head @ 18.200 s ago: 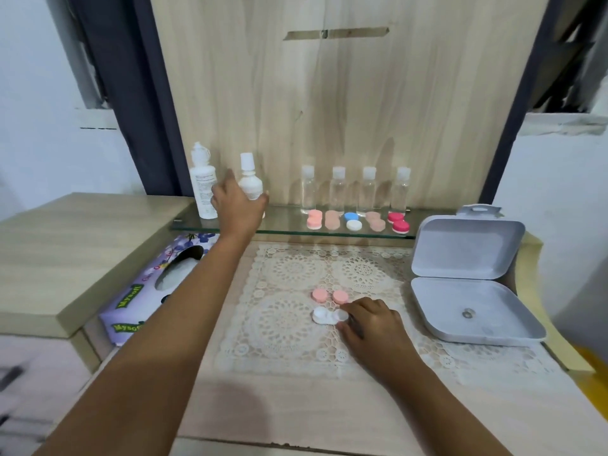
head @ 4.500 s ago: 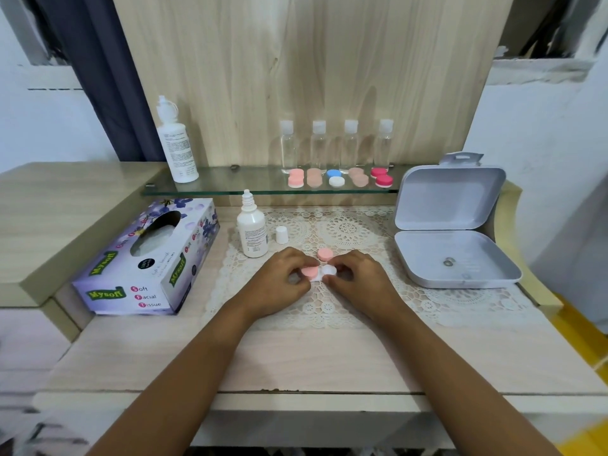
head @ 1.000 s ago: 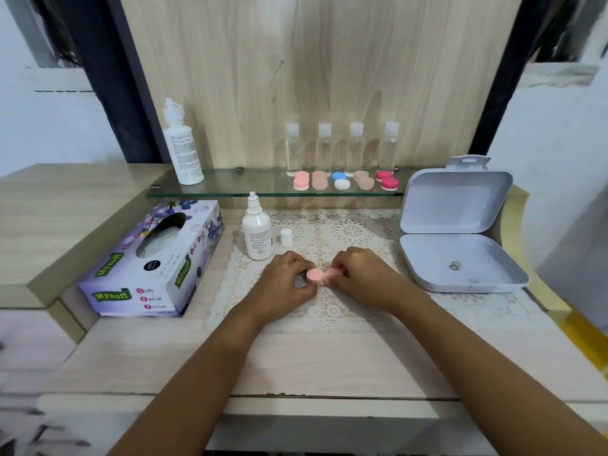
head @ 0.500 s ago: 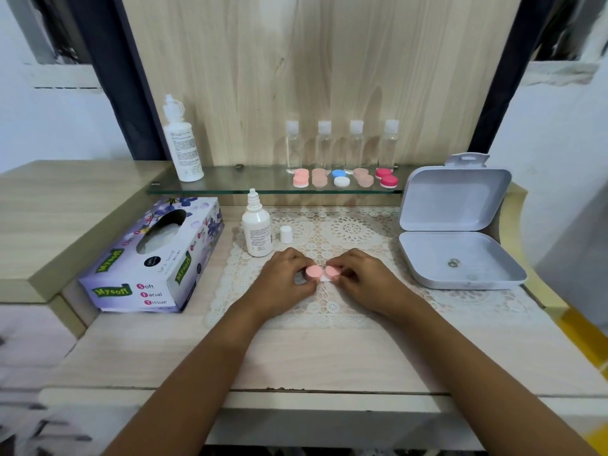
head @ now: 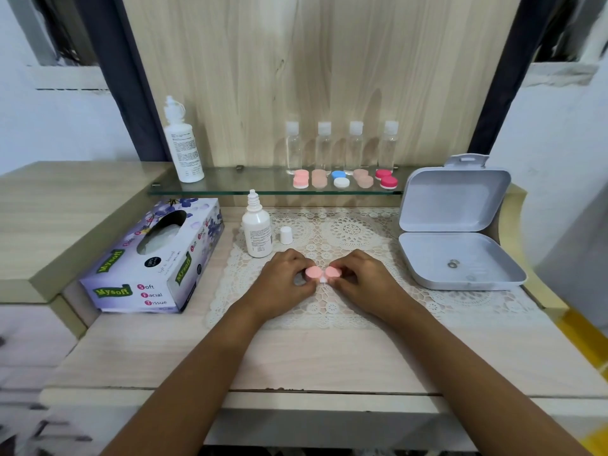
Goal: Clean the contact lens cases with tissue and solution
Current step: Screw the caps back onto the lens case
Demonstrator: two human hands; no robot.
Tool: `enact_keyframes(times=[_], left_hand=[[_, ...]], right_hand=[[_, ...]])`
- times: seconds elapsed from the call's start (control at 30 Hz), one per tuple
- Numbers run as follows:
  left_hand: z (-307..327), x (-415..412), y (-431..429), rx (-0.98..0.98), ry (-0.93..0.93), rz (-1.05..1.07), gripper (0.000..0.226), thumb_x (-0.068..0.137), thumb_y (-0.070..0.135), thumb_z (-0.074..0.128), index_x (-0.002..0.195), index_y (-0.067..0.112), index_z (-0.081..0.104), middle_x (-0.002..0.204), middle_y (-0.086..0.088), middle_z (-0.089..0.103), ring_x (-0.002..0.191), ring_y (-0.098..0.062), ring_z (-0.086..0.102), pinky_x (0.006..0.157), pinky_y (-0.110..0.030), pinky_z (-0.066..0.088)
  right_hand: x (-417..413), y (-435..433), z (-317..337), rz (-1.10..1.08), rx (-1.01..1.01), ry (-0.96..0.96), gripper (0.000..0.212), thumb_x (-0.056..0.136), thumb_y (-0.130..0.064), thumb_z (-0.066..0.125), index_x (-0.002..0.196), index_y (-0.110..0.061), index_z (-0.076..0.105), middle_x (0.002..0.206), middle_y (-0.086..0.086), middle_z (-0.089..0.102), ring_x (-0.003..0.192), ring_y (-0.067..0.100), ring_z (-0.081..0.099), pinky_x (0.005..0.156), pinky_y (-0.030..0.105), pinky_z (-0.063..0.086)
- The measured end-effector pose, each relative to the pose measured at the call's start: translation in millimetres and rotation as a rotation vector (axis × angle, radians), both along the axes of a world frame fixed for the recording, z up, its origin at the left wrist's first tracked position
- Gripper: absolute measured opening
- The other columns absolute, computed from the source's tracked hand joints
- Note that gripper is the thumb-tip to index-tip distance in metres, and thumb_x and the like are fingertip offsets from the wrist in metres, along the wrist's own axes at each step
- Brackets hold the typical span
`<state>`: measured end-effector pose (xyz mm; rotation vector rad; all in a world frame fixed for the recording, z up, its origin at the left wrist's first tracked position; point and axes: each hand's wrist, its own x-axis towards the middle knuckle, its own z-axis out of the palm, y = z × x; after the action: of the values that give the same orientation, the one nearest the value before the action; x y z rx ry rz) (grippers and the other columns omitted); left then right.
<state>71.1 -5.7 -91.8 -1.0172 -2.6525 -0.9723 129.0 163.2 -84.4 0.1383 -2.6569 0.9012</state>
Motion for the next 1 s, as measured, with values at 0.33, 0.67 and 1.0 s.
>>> enact_keyframes(times=[0.33, 0.67, 1.0], left_hand=[[0, 0, 0, -0.003, -0.014, 0.003, 0.03, 0.085, 0.023, 0.065, 0.114, 0.016, 0.065, 0.109, 0.001, 0.055, 0.105, -0.013, 0.044, 0.092, -0.022, 0.033], [1, 3, -2, -0.014, -0.017, 0.005, 0.03, 0.086, 0.025, 0.063, 0.115, 0.017, 0.063, 0.106, 0.003, 0.052, 0.101, -0.01, 0.042, 0.09, -0.021, 0.032], [24, 4, -2, 0.094, -0.104, 0.086, 0.025, 0.087, 0.024, 0.063, 0.11, 0.017, 0.065, 0.102, 0.002, 0.058, 0.092, -0.01, 0.054, 0.081, -0.021, 0.042]], right_hand=[[1, 0, 0, 0.009, 0.022, -0.035, 0.023, 0.086, -0.02, 0.061, 0.107, -0.013, 0.066, 0.098, 0.004, 0.056, 0.094, 0.017, 0.054, 0.081, 0.021, 0.037], [3, 0, -5, 0.001, 0.054, 0.004, 0.026, 0.085, -0.028, 0.059, 0.105, -0.013, 0.067, 0.093, 0.002, 0.056, 0.092, 0.021, 0.054, 0.08, 0.024, 0.037], [0, 0, -10, -0.201, 0.192, 0.034, 0.034, 0.084, -0.021, 0.044, 0.1, 0.004, 0.061, 0.101, 0.018, 0.06, 0.098, 0.035, 0.055, 0.089, 0.044, 0.046]])
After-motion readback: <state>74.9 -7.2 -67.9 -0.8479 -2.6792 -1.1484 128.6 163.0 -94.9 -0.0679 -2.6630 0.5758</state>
